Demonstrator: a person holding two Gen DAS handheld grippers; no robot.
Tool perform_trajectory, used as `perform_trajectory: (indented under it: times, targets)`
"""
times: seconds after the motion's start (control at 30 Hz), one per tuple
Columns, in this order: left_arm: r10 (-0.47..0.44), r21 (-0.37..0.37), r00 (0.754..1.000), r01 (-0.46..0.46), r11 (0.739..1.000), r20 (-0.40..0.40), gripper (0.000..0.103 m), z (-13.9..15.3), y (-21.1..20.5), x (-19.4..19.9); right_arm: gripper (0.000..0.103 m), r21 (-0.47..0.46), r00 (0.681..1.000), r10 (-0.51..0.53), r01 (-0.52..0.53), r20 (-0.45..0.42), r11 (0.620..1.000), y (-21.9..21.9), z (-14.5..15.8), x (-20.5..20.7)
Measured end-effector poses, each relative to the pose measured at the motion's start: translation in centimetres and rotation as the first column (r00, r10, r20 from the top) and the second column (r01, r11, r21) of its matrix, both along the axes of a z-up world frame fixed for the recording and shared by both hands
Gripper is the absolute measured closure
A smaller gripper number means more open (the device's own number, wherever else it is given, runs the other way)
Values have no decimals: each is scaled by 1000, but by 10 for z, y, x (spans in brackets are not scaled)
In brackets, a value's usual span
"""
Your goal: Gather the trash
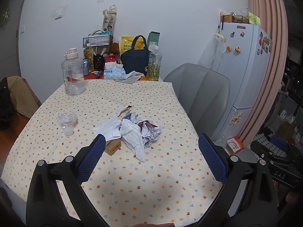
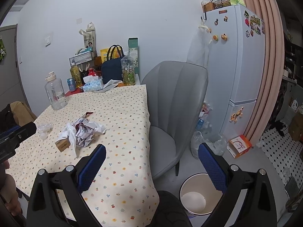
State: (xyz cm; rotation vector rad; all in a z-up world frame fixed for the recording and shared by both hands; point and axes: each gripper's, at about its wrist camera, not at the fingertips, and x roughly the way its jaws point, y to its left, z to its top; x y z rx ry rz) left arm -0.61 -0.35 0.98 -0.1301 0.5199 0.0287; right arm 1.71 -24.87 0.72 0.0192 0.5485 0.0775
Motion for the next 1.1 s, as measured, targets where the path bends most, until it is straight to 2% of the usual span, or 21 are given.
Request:
perform_trajectory:
  times: [1.1]
  targets:
    - [-5, -11, 1000, 5, 1000, -13, 6, -7, -3, 6, 8, 1, 1000, -17, 17, 8, 1000, -4, -2, 0]
